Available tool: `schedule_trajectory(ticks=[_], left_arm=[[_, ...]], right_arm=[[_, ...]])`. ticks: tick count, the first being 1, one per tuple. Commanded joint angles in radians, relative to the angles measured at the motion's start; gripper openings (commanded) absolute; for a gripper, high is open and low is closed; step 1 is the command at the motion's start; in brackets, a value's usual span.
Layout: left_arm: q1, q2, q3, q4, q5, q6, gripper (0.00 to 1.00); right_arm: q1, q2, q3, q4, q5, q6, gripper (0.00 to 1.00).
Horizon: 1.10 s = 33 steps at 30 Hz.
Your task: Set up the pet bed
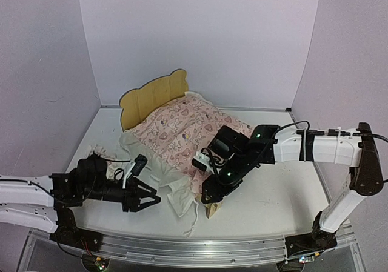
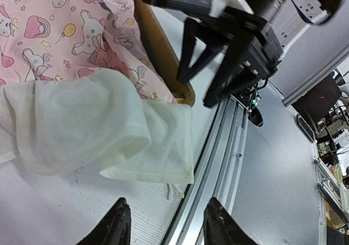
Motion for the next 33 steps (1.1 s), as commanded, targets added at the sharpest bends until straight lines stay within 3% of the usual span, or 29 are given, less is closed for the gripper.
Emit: schedule_trajectory(ticks=[1,3,6,11,17,20,27,33], left_arm=[[-0.124,-0.148,-0.242,0.401,-0.234,0.089,0.51],[-0.147,-0.132,-0.312,0.525,-0.272,0.137,0.52],[-0.149,-0.021,-0.293,0.574,-0.279,0.192,0.51],[-0.15,0.18,-0.255,0.667,-0.279,0.192,0.42],[-0.154,0.368,-0.26,0.878,-0.316,0.196,0.34],[-0.155,0.533,-0.258,1.094,-0.338,0.242,0.37],[-0.157,0.894,-0.211,1.531,-0.392,0.321,0.4],[-0.157,1.116,-0.095,1.637,-0.509,0.333,0.42]], right_arm=[[-0.002,-0.057,0.004,-0.042,0.213,-0.098,0.55],[0.001,-0.045,-0.008,0.0,0.212,-0.151,0.52],[0.003,-0.01,-0.015,0.064,0.215,-0.213,0.51],[0.013,0.101,0.038,0.089,0.202,-0.219,0.46],[0.016,0.133,0.05,0.123,0.304,-0.13,0.19],[0.015,0.085,0.048,0.13,0.31,-0.092,0.01],[0.013,-0.016,0.082,0.131,0.262,-0.067,0.0],[0.013,-0.039,0.126,0.131,0.242,-0.061,0.0]])
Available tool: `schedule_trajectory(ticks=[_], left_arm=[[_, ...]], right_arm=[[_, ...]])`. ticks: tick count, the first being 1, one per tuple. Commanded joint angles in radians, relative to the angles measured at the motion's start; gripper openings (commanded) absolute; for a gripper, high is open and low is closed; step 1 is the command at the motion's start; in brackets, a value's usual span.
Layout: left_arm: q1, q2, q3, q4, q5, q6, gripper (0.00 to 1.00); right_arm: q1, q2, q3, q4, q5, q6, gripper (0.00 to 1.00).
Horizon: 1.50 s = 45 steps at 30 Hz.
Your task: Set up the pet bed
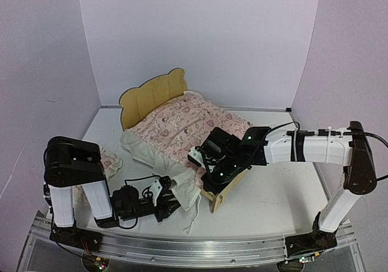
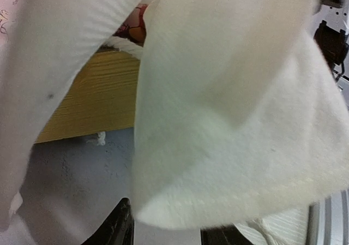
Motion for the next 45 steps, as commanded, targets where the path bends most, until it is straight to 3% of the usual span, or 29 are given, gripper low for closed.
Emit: schedule_trajectory(ticks=[1,20,24,28,30,34,37,39,41,45], left_arm=[[-0.004,0.1,0.086,0.21,-0.13,0.038,0.42],[0.008,0.282,0.324,0.235,-0.435,0.182,0.52],[0.027,0.284,0.335,0.271,-0.422,0.195,0.53],[0.037,0.272,0.334,0.273,-0.331,0.232,0.38],[0.037,0.259,0.32,0.271,-0.258,0.242,0.2],[0.031,0.191,0.235,0.268,-0.102,0.21,0.01],[0.015,0.12,0.17,0.23,0.001,0.167,0.0],[-0.002,0.071,0.175,0.12,0.077,0.142,0.0],[-0.028,0.047,0.19,0.036,0.104,0.131,0.0],[-0.059,0.085,0.217,0.031,0.111,0.104,0.0]], right_arm=[[-0.004,-0.099,0.098,0.08,-0.04,0.041,0.0],[-0.004,-0.136,0.152,0.08,-0.089,0.064,0.0],[-0.004,-0.137,0.148,0.079,-0.095,0.065,0.0],[-0.004,-0.14,0.139,0.08,-0.088,0.065,0.0],[-0.003,-0.138,0.138,0.08,-0.075,0.063,0.0],[-0.004,-0.115,0.14,0.103,-0.046,0.073,0.0],[-0.004,-0.106,0.114,0.167,-0.003,0.102,0.0],[-0.004,-0.104,0.087,0.23,0.001,0.128,0.0],[-0.004,-0.103,0.059,0.3,-0.003,0.159,0.0],[-0.004,-0.121,-0.005,0.437,-0.017,0.206,0.0]])
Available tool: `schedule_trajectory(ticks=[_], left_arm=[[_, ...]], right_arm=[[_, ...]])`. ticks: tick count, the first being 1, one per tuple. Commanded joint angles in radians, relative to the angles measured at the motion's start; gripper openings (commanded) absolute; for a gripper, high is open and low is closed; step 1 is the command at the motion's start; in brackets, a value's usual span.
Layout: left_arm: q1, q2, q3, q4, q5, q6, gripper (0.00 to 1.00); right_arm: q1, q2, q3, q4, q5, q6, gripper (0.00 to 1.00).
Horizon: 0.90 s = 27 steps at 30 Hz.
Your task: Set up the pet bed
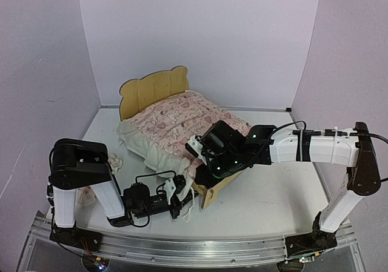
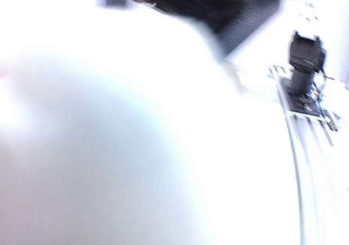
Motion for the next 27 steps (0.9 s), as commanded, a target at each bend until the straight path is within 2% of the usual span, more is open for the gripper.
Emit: schedule_trajectory(ticks=[1,7,12,16,23,27], left_arm=[[-0.025,0.022,0.039,-0.03,0.076,-0.039,0.0],[-0.037,0.042,0.038,-0.041,0.127,-0.025,0.0],[-0.048,-0.028,-0.011,-0.099,0.159,0.005,0.0],[-0.047,-0.055,0.014,-0.211,0.197,0.036,0.0],[-0.047,-0.081,0.009,-0.274,0.228,0.056,0.0],[-0.047,-0.142,0.014,-0.434,0.188,0.071,0.0]], right_arm=[[-0.006,-0.092,-0.025,0.342,0.009,0.1,0.0],[-0.006,-0.151,-0.084,0.407,0.121,0.092,0.0],[-0.026,-0.158,-0.093,0.443,0.219,0.06,0.0],[-0.056,-0.138,-0.07,0.46,0.234,0.034,0.0],[-0.077,-0.068,-0.095,0.51,0.241,-0.037,0.0],[-0.08,-0.024,-0.111,0.514,0.206,-0.05,0.0]])
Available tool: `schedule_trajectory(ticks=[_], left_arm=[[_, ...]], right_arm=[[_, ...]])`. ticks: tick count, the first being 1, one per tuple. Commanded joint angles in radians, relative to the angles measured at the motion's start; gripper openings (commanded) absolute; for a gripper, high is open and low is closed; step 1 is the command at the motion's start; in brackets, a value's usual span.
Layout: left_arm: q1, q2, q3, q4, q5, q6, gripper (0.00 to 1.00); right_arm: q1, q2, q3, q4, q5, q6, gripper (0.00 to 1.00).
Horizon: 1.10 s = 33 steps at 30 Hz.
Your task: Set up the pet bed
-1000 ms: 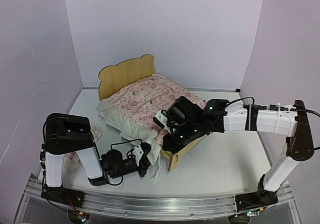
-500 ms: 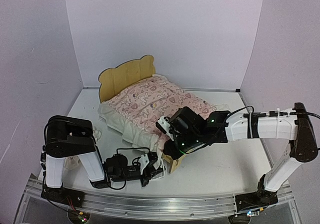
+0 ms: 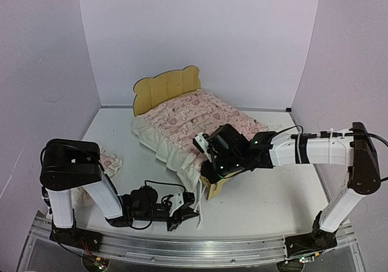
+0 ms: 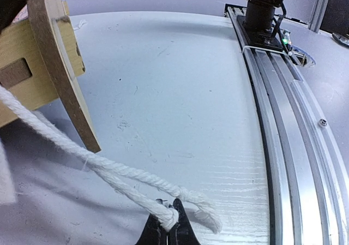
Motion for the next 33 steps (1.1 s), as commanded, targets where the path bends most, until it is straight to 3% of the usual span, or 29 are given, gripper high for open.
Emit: schedule_trajectory(ticks=[1,6,9,15,20,24,27,29,33], left_arm=[[-0.006,-0.1,0.016,-0.177,-0.011,0.039,0.0],[-0.005,-0.101,0.05,-0.275,-0.045,0.06,0.0],[-0.003,-0.104,0.07,-0.328,-0.048,0.08,0.0],[0.024,-0.16,0.075,-0.374,-0.016,0.068,0.0],[0.031,-0.196,0.081,-0.408,0.053,0.023,0.0],[0.035,-0.194,0.081,-0.413,0.073,-0.013,0.0],[0.037,-0.201,0.081,-0.413,0.075,-0.027,0.0],[0.039,-0.213,0.079,-0.415,0.073,-0.034,0.0],[0.056,-0.239,0.078,-0.427,0.11,-0.063,0.0]], right_arm=[[-0.018,0.005,0.021,0.299,0.046,0.013,0.0],[-0.017,0.034,0.009,0.249,-0.031,0.059,0.0],[-0.017,0.053,0.086,0.065,-0.036,0.085,0.01],[-0.017,-0.065,0.119,-0.275,-0.055,0.122,0.4],[-0.016,-0.212,0.065,-0.357,-0.206,0.137,0.54],[0.005,-0.299,-0.111,-0.17,-0.349,0.103,0.55],[0.065,-0.336,-0.309,0.197,-0.351,0.148,0.54],[0.108,-0.32,-0.407,0.398,-0.305,0.152,0.53],[0.201,-0.264,-0.47,0.554,-0.158,0.002,0.52]])
